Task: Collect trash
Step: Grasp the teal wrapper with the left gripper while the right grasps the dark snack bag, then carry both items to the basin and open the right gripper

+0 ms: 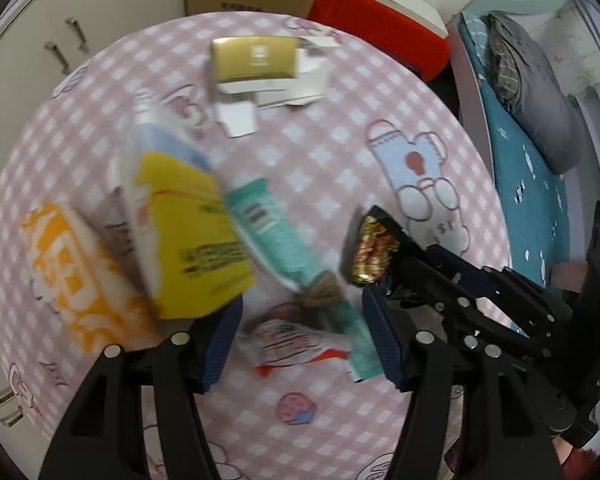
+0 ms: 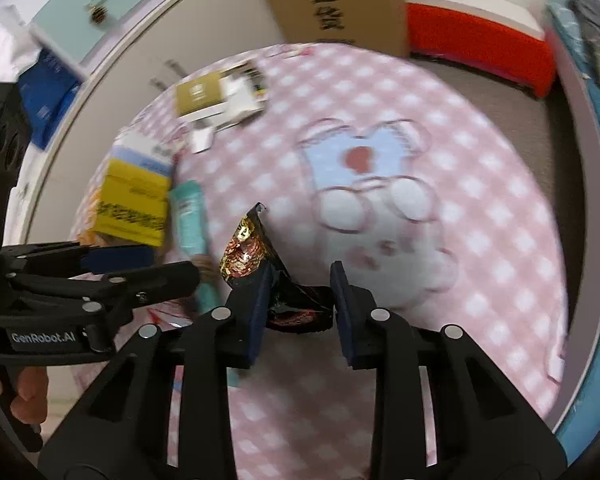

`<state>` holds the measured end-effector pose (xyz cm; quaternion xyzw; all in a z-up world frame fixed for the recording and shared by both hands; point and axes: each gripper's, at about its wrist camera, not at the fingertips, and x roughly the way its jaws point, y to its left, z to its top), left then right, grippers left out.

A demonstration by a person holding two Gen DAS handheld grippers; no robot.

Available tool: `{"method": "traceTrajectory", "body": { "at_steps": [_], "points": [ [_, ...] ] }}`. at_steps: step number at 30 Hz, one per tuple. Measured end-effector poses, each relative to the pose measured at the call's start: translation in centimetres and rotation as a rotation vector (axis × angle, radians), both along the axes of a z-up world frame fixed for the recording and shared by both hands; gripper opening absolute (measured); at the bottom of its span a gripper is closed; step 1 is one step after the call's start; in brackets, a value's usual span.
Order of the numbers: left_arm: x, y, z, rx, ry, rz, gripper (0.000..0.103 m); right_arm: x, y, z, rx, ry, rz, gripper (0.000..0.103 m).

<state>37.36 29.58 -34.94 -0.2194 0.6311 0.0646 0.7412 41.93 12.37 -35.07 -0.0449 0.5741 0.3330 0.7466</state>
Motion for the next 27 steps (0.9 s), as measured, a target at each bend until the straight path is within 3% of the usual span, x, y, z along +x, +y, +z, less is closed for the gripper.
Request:
{"method": "traceTrajectory", "body": {
  "at_steps": [3, 10, 17, 27],
  "points": [
    [1.0, -0.8, -0.5, 0.018, 0.022, -0.023, 0.058, 0.5, -2.5, 0.2, -0.009, -0.003, -0.084, 0.029],
    [2.6, -2.5, -1.5, 0.043, 0.075, -0.049, 0.021, 0.7, -6.3, 0.7, 0.011, 0.003, -0.177, 0.025],
    [3.3, -6.9, 0.9, 0.044, -0.023, -0.100, 0.020, 0.2, -8.0, 2.2, 0.056, 0.012, -0.211, 0.007],
    [3.0, -13.2, 4.5, 0.040, -0.100, -0.138, 0.020, -1.1, -13.4, 4.7, 0.145, 0.031, -0.286, 0.004]
  ]
}}
